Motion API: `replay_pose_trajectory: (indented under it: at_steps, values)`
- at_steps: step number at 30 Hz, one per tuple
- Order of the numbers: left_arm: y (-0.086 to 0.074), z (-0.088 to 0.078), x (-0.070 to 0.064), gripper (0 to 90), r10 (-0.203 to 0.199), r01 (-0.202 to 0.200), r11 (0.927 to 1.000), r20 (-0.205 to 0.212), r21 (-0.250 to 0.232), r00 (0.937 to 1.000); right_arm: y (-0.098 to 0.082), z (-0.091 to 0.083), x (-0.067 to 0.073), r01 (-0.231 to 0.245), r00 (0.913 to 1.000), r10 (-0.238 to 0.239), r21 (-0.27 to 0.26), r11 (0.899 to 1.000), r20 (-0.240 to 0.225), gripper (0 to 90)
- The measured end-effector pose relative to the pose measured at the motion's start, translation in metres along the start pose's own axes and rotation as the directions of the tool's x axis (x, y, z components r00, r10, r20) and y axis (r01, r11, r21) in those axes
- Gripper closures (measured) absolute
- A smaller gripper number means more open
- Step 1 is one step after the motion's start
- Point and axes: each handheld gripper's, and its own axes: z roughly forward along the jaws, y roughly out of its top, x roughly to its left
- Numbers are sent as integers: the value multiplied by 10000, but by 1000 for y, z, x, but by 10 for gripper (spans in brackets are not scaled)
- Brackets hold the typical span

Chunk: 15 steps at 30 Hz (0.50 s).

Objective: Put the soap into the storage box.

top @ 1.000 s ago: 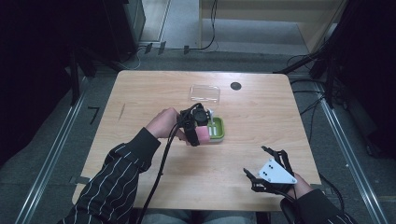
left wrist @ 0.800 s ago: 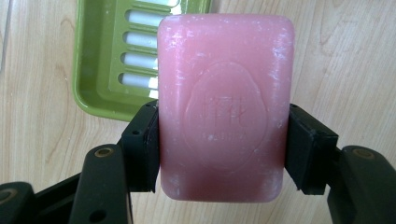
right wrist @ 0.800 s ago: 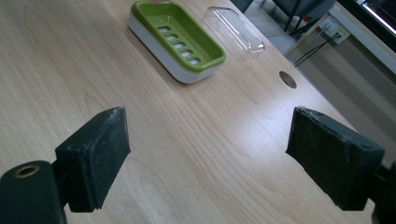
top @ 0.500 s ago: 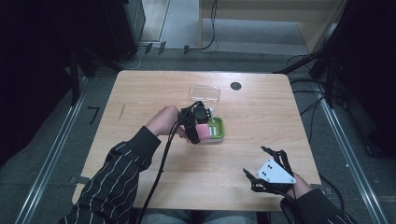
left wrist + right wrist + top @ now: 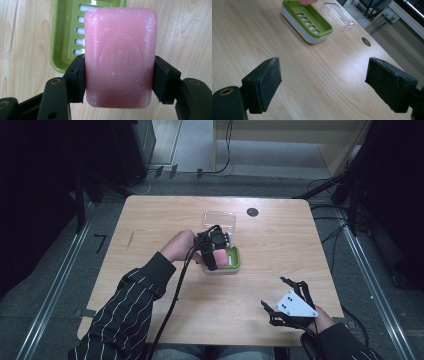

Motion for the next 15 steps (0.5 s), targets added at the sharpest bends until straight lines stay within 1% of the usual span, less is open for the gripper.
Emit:
replay_pose_trajectory:
  at_steps: [1, 4, 6, 7, 8, 11, 15]
  values:
    - [1, 0, 1, 386, -44, 44, 10000, -8, -22, 10000, 0, 0, 0, -4, 10000, 4, -4, 10000, 0, 134]
    - [5, 4, 6, 386, 98, -97, 9999, -70, 120, 9999, 0, 0, 0, 24, 10000, -24, -1, 10000, -11, 133]
    - [6, 5, 7, 386, 160, -158, 9997, -72, 174, 9998, 0, 0, 0, 28, 10000, -28, -5, 10000, -8, 133]
    - [6, 6, 8, 386, 217, -216, 9997, -127, 122, 9997, 0, 0, 0, 28, 10000, -28, -5, 10000, -8, 133]
    - [7, 7, 9, 386, 290, -289, 9994, -90, 185, 9995, 0, 0, 0, 33, 10000, -33, -7, 10000, -12, 133]
    - [9, 10, 10, 386, 491, -489, 9987, -107, 128, 9987, 0, 0, 0, 34, 10000, -34, -10, 10000, -16, 133]
    - [10, 12, 12, 386, 559, -557, 9983, -103, 145, 9984, 0, 0, 0, -2, 10000, 2, -14, 10000, -9, 133]
